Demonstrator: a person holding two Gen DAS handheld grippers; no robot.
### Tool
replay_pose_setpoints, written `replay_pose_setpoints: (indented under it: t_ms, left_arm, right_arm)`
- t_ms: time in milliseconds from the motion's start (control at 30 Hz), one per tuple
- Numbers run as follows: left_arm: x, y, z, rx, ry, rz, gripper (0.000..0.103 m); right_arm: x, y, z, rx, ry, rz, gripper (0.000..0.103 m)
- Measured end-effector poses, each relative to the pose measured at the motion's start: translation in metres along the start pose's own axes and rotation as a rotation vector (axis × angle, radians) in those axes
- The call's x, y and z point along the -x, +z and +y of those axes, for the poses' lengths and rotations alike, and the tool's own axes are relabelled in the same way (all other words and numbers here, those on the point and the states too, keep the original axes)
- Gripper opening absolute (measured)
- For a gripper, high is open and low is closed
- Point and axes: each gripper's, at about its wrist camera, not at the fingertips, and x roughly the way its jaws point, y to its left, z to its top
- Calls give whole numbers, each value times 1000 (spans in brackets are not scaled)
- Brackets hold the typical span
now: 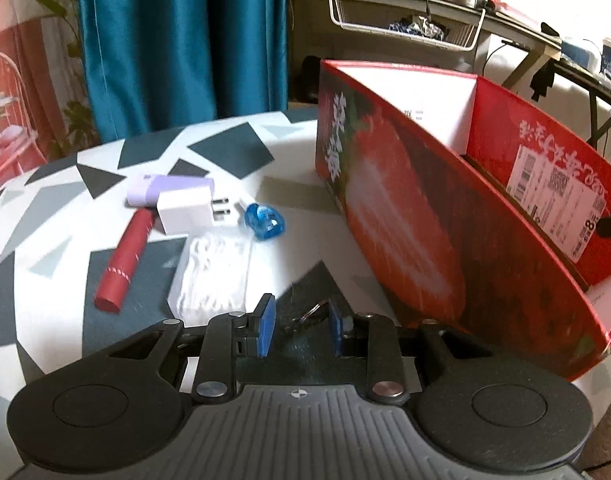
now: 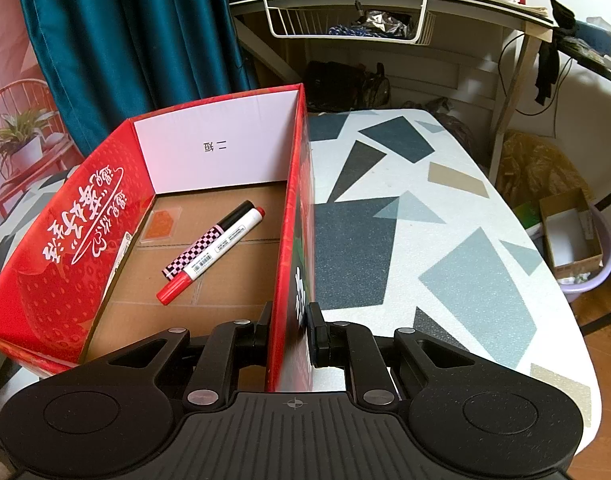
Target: Organize rigid objects
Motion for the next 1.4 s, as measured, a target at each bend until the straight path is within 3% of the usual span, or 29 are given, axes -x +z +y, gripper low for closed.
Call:
replay_pose_setpoints:
  t_ms: [267, 567, 900, 933, 967, 1167, 1233, 1400]
  left_arm:
    - [4, 2, 2, 9, 5, -17, 30]
    - [18, 21, 2, 22, 1, -91, 30]
    - [45, 72, 1, -56, 20, -238, 28]
    - [49, 77, 0, -62, 17, -257, 26]
    - [51, 83, -2, -69, 13, -272, 10]
    - [46, 117, -23, -126, -58, -301, 8]
    - [40, 123, -25, -98, -81, -298, 7]
    - [36, 126, -23, -87, -70, -299, 6]
  right_arm:
    - [0, 0, 0, 1, -1, 1, 14]
    - [0, 0, 0, 1, -1, 0, 14]
    - [0, 0, 0, 3, -1, 2, 14]
    - [0, 0, 0, 4, -1, 2, 14]
    - [0, 0, 0, 4, -1, 2, 14]
    - [0, -1, 0, 6, -3, 4, 14]
    - [0, -1, 0, 6, -4, 5, 14]
    - [0, -2, -1, 9, 1, 5, 14]
